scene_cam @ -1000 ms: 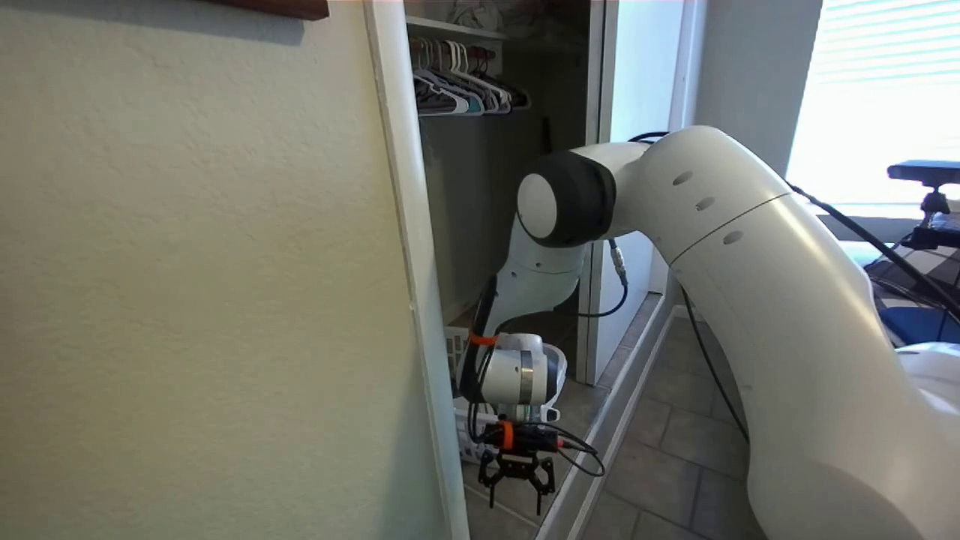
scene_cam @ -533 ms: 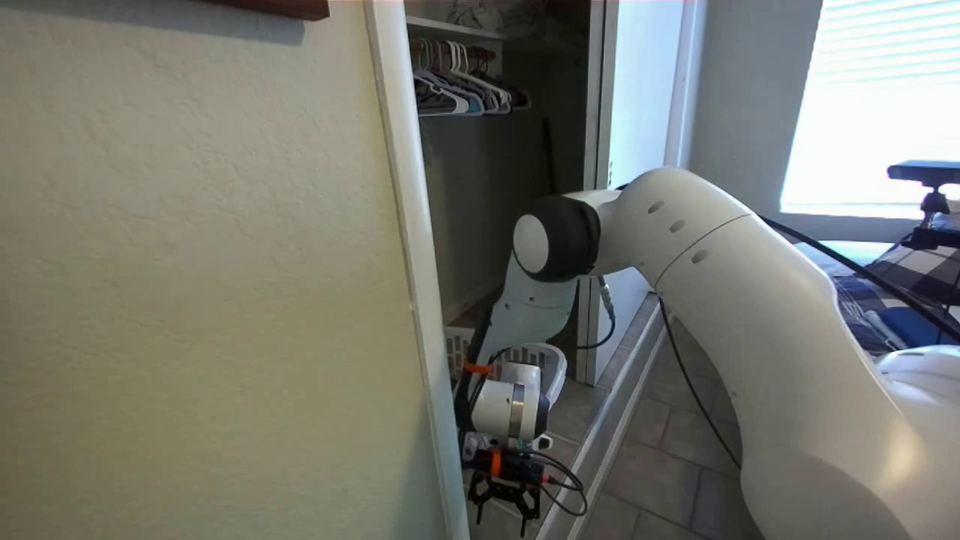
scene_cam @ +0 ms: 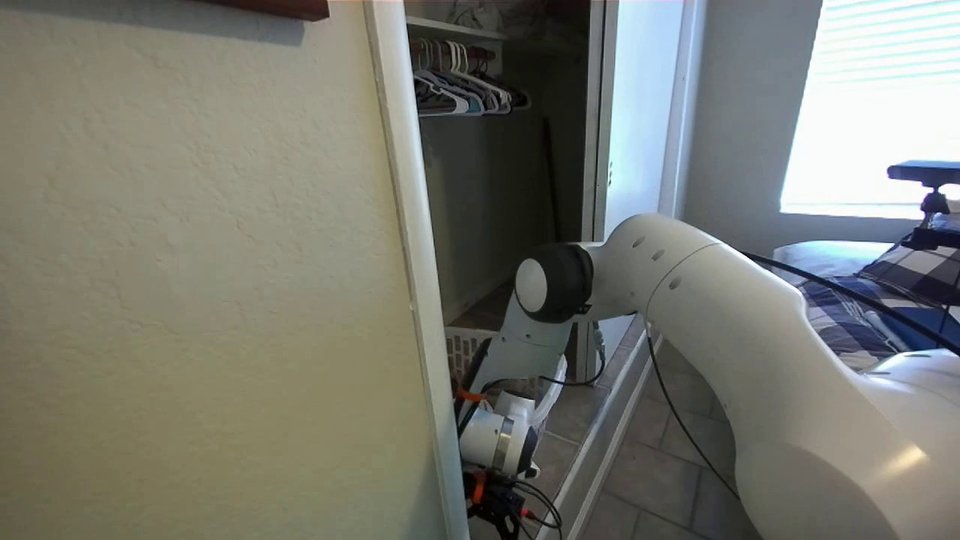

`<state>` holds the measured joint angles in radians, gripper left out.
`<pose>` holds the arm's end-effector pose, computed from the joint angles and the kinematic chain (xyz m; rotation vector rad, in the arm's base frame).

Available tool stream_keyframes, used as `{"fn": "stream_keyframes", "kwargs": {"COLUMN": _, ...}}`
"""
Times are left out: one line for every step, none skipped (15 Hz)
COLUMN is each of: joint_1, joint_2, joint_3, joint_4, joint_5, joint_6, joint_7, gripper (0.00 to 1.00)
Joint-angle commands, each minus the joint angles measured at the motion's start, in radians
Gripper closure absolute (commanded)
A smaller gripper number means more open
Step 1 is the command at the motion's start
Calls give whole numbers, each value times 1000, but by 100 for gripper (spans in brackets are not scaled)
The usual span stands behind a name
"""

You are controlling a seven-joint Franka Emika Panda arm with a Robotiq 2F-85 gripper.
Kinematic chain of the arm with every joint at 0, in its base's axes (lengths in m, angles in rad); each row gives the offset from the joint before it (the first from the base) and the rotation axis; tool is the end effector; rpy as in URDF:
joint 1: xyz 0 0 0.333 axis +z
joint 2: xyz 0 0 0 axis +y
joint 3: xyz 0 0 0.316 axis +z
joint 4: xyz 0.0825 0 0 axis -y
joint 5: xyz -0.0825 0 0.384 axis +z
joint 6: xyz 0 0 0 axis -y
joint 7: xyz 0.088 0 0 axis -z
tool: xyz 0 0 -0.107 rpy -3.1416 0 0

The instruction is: Pick up the black object on the floor and put it on the bottom shelf

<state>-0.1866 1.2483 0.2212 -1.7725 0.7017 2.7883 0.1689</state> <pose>0.5125 0.0103 -0.1341 -2.4497 1.2691 0.4094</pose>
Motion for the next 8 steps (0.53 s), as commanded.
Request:
{"fn": "stream_keyframes", "kwargs": {"joint_1": -16, "joint_2": 137, "joint_3": 51, "joint_4": 159, "joint_5": 20, "joint_6": 22, "joint_7": -18, "gripper": 0}}
{"fn": "stream_keyframes", "kwargs": {"joint_1": -10, "joint_2": 162, "joint_3": 54, "joint_4": 189, "joint_5": 16, "joint_6": 13, "joint_7": -12, "gripper": 0}}
{"fn": "stream_keyframes", "kwargs": {"joint_1": -8, "joint_2": 185, "joint_3": 59, "joint_4": 216, "joint_5": 13, "joint_6": 8, "joint_7": -10, "gripper": 0}}
{"fn": "stream_keyframes", "kwargs": {"joint_1": -9, "joint_2": 209, "joint_3": 64, "joint_4": 240, "joint_5": 13, "joint_6": 4, "joint_7": -9, "gripper": 0}}
{"fn": "stream_keyframes", "kwargs": {"joint_1": -4, "joint_2": 230, "joint_3": 66, "joint_4": 264, "joint_5": 9, "joint_6": -5, "joint_7": -5, "gripper": 0}}
{"fn": "stream_keyframes", "kwargs": {"joint_1": 1, "joint_2": 250, "joint_3": 64, "joint_4": 288, "joint_5": 0, "joint_6": -29, "joint_7": -1, "gripper": 0}}
{"fn": "stream_keyframes", "kwargs": {"joint_1": 7, "joint_2": 266, "joint_3": 61, "joint_4": 306, "joint_5": -5, "joint_6": -48, "joint_7": 7, "gripper": 0}}
{"fn": "stream_keyframes", "kwargs": {"joint_1": 11, "joint_2": 279, "joint_3": 59, "joint_4": 320, "joint_5": -9, "joint_6": -72, "joint_7": 7, "gripper": 0}}
